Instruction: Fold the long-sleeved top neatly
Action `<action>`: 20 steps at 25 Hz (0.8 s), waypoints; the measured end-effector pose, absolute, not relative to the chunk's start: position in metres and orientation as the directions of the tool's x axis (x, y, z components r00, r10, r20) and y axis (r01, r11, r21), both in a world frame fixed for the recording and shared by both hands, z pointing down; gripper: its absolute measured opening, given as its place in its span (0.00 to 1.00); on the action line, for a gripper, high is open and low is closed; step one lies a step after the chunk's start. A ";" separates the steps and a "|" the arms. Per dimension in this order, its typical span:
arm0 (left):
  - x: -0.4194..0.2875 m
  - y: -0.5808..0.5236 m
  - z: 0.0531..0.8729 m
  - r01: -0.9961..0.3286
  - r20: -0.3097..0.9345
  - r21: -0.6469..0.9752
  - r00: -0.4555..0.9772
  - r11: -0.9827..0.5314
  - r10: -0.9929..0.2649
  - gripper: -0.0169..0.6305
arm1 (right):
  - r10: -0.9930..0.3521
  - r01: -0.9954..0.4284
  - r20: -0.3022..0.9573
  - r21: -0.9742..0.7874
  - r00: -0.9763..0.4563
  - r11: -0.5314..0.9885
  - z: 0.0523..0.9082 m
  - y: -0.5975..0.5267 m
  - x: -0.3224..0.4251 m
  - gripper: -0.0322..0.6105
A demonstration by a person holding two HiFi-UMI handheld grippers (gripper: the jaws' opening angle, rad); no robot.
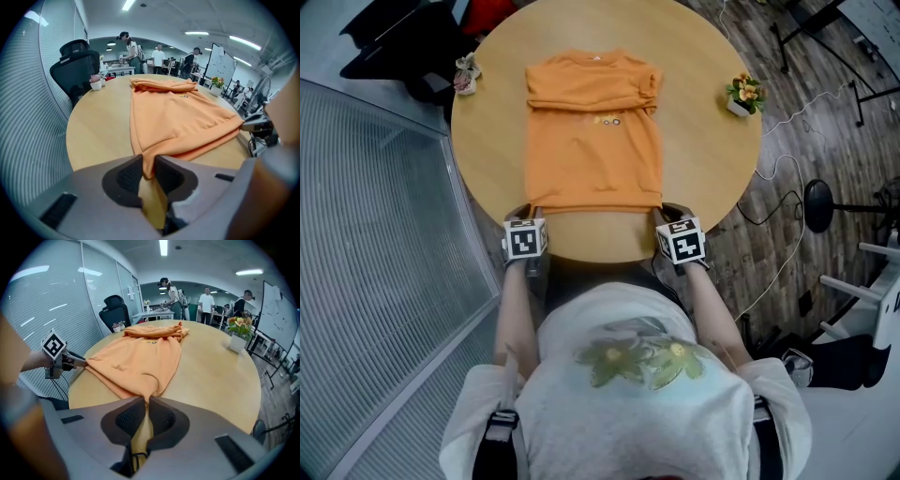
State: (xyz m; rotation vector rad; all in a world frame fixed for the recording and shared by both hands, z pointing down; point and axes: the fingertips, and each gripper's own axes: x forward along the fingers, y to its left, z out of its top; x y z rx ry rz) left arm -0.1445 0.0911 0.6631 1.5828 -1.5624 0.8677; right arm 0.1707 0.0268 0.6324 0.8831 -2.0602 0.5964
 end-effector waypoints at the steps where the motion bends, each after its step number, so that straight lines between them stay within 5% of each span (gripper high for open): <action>1: -0.145 0.092 0.662 -0.999 0.865 0.049 0.037 0.011 -0.500 0.13 | -0.391 -0.758 0.806 -0.107 -0.445 0.644 0.628 0.026 0.170 0.11; 4: -0.145 0.090 0.654 -0.997 0.856 0.072 0.061 0.001 -0.513 0.05 | -0.415 -0.762 0.780 -0.119 -0.468 0.637 0.613 0.022 0.172 0.10; 20: -0.146 0.048 0.527 -0.976 0.592 0.218 0.134 -0.002 -0.795 0.05 | -0.575 -0.785 0.599 -0.154 -0.557 0.600 0.508 -0.016 0.189 0.10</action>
